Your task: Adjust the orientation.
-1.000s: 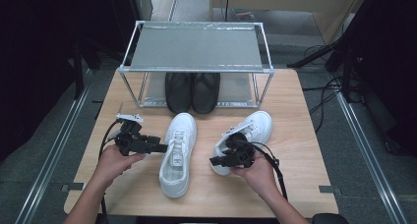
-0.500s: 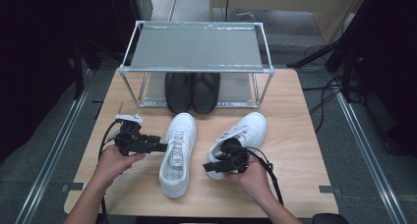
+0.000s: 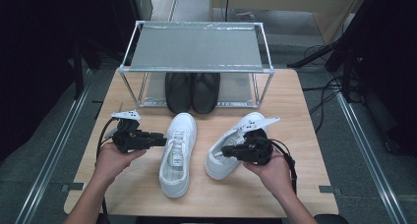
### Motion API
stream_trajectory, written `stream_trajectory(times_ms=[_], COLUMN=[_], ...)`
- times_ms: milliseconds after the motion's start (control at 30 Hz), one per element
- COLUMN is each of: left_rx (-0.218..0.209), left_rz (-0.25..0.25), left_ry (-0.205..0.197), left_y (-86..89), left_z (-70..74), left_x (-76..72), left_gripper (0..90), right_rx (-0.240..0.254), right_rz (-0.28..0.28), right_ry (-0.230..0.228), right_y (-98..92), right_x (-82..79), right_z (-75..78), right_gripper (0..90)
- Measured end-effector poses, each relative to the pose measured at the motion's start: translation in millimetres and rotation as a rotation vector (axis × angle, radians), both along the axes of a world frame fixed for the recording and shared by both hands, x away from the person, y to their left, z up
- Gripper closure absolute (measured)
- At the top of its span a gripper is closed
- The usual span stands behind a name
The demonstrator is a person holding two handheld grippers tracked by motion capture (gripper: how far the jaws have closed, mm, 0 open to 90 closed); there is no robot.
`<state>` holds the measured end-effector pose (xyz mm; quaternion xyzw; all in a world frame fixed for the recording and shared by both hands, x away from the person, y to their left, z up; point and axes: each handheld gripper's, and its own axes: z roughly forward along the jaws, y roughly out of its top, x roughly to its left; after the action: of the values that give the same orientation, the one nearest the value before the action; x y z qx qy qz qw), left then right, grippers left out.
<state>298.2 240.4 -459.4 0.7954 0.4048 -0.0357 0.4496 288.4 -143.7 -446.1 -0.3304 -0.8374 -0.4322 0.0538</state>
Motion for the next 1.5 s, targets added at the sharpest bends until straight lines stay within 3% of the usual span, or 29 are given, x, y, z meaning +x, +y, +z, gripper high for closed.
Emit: stream_trajectory(times_ms=[200, 367, 433, 767, 1400, 1500], left_rx=[0.008, 0.008, 0.010, 0.019, 0.005, 0.019], left_rz=[-0.001, -0.010, -0.011, 0.002, 0.016, 0.015], left_ry=[0.003, 0.012, 0.015, 0.028, 0.045, 0.043], left_y=[-2.3, -3.3, -3.6, -3.4, -1.5, -3.4], left_z=[-0.6, -1.8, -2.4, -4.4, -10.4, -10.0], left_x=[2.8, 5.9, 7.2, 14.0, 22.8, 24.0], left_gripper=[66.3, 66.4, 65.8, 60.7, 60.8, 61.0], right_rx=[-0.073, -0.118, -0.134, -0.123, -0.130, -0.129], right_rz=[-0.022, 0.003, 0.010, 0.026, 0.025, 0.026], right_ry=[0.034, 0.076, 0.064, 0.065, 0.103, 0.107], right_y=[5.4, 14.0, 16.1, 10.2, -6.8, -10.2], right_x=[6.1, 9.0, 7.6, 5.7, -4.3, -5.8], right_z=[-20.4, -36.7, -37.9, -38.7, -37.0, -36.8], right_gripper=[90.0, 90.0, 90.0, 90.0, 90.0, 90.0])
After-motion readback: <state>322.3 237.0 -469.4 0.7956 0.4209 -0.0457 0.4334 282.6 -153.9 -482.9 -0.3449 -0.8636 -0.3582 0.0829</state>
